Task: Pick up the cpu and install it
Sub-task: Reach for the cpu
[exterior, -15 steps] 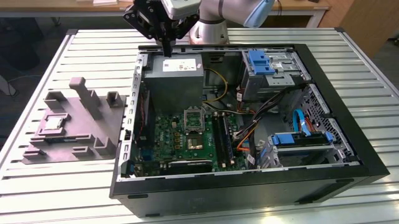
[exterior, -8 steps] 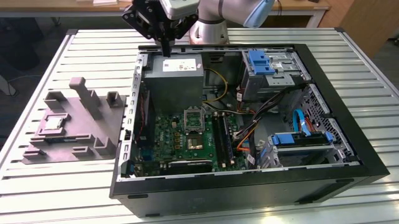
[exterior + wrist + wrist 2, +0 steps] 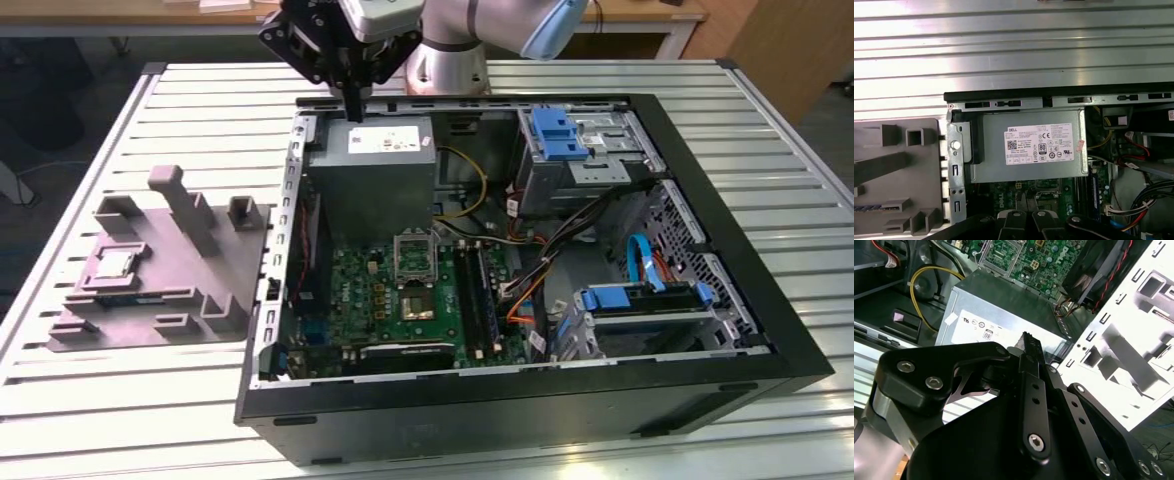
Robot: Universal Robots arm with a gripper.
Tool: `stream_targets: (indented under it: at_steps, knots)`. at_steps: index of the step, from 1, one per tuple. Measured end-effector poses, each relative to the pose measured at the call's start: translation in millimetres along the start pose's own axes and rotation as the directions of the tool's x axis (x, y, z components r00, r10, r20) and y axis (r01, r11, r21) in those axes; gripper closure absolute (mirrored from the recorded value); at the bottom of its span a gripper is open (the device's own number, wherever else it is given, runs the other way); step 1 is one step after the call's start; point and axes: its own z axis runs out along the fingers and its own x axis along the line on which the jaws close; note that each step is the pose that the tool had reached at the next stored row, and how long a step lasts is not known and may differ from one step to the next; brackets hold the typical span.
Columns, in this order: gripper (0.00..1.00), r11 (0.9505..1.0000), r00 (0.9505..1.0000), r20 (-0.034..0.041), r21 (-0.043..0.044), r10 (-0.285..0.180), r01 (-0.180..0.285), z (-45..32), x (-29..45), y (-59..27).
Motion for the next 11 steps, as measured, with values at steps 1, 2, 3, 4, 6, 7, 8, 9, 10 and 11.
stream_targets:
  at_steps: [1,2,3,4,6,7,8,9,10,11]
  knots:
    - [0.89,1.0000,1.0000,0.0000,0.0000,0.000,0.000,0.0,0.2,0.0]
    - [0.89,1.0000,1.0000,0.0000,0.0000,0.000,0.000,0.0,0.4,0.0]
    - [0.89,1.0000,1.0000,0.0000,0.0000,0.000,0.000,0.0,0.6,0.0]
    - [0.89,1.0000,1.0000,0.0000,0.0000,0.000,0.000,0.0,0.8,-0.1]
    - [0.89,1.0000,1.0000,-0.0001,0.0001,0.000,0.000,-0.1,1.2,-0.1]
    - [0.89,1.0000,1.0000,-0.0001,0.0000,0.000,0.000,-0.1,1.4,-0.1]
    - [0.89,1.0000,1.0000,0.0000,0.0000,0.000,0.000,0.0,1.6,-0.1]
    - [0.89,1.0000,1.0000,0.0000,0.0000,0.000,0.000,0.0,1.7,-0.1]
    - [0.89,1.0000,1.0000,0.0000,0.0000,0.000,0.000,0.0,1.9,-0.1]
    - [0.89,1.0000,1.0000,0.0000,0.0000,0.000,0.000,-0.1,2.1,-0.2]
